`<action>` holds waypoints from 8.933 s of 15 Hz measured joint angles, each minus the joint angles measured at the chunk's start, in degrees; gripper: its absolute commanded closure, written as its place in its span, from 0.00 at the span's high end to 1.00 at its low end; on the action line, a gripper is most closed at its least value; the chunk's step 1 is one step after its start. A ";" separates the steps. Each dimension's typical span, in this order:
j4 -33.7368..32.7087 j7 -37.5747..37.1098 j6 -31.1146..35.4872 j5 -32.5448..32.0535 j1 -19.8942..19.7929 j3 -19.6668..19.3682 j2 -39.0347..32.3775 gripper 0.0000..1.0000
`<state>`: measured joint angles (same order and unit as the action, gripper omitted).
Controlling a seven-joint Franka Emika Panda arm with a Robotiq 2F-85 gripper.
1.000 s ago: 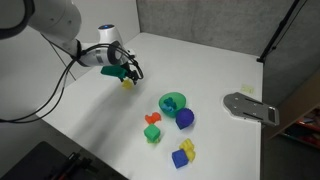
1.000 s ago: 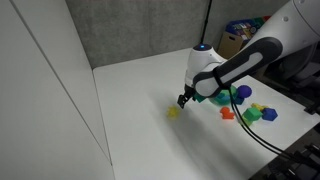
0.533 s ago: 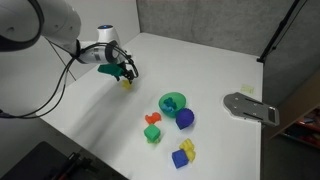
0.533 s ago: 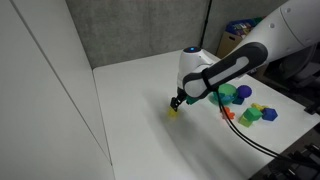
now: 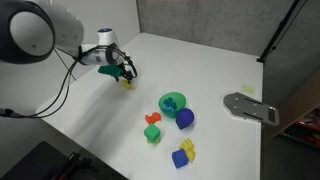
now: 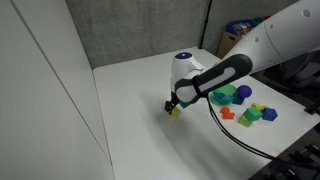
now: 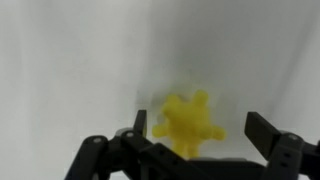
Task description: Put the green block on top of the yellow block, move the green bowl to the right, pick up the yellow toy on the left and put it in the green bowl
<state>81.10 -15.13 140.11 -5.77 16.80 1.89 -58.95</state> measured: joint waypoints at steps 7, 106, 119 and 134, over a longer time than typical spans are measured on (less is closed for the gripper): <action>-5.60 -0.26 -0.82 0.00 1.29 -1.30 -4.12 0.49; 0.91 6.62 2.88 2.47 -4.95 0.03 0.59 0.17; 0.48 6.62 2.88 2.47 -4.72 0.09 1.00 0.04; 17.82 9.62 2.88 2.47 -10.43 -1.46 20.29 0.03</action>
<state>98.92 -5.51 142.99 -3.30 6.38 0.43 -38.66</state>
